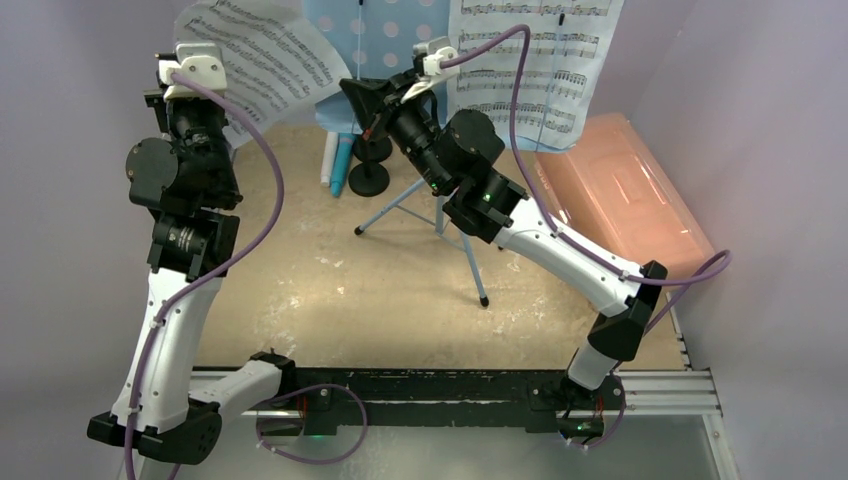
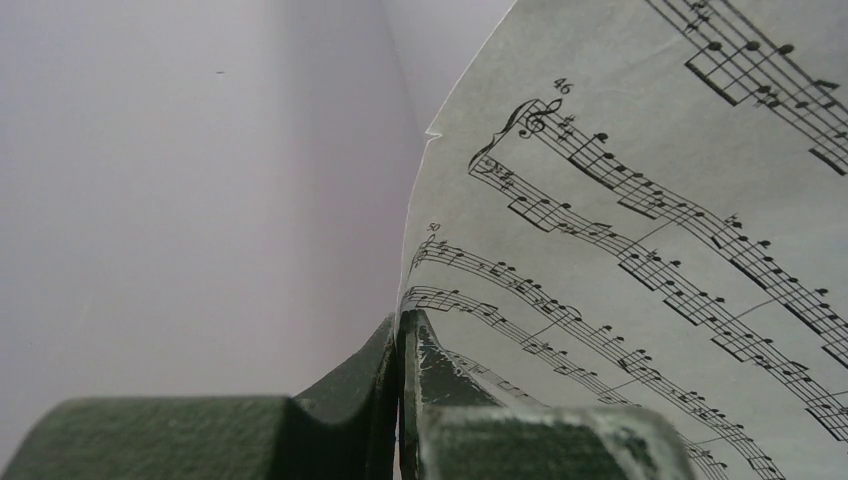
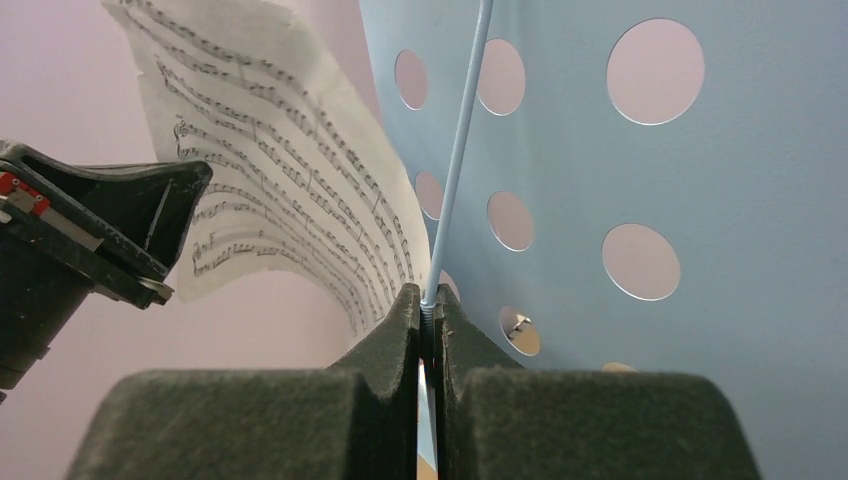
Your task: Pack up the instrument practice props
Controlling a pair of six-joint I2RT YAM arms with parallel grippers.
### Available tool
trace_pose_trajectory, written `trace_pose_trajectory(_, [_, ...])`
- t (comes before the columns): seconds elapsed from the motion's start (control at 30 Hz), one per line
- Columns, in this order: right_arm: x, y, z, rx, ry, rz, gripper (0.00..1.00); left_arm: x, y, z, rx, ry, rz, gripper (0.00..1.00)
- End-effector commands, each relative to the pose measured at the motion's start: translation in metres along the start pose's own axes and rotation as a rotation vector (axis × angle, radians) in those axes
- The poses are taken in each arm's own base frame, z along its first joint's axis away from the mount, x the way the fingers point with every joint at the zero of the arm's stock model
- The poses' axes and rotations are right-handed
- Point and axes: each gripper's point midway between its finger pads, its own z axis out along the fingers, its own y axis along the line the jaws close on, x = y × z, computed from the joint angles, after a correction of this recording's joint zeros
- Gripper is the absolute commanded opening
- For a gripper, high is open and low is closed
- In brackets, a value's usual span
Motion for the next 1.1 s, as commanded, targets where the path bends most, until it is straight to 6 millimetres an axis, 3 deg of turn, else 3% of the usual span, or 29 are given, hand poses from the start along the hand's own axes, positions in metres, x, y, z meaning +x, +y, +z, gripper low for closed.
trace_pose_trajectory(0.0, [-0.028, -0.003, -0.006, 0.021, -0.074, 0.019, 0.00, -0.001, 0.013, 0.000, -0.060, 0.001, 0.030, 0.00])
trace_pose_trajectory(0.37, [-0.028, -0.005, -0.009, 0.030, -0.077, 0.025, 0.00, 0.012, 0.027, -0.002, -0.143, 0.056, 0.128, 0.00])
trace_pose_trajectory(0.67, [-0.027, -0.008, -0.012, 0.043, -0.082, 0.031, 0.01, 0.021, 0.022, 0.001, -0.138, 0.081, 0.183, 0.00])
trace_pose_trajectory(1.07, [-0.035, -0.008, -0.022, 0.037, -0.097, 0.033, 0.30, 0.033, 0.013, 0.004, -0.108, 0.108, 0.273, 0.00])
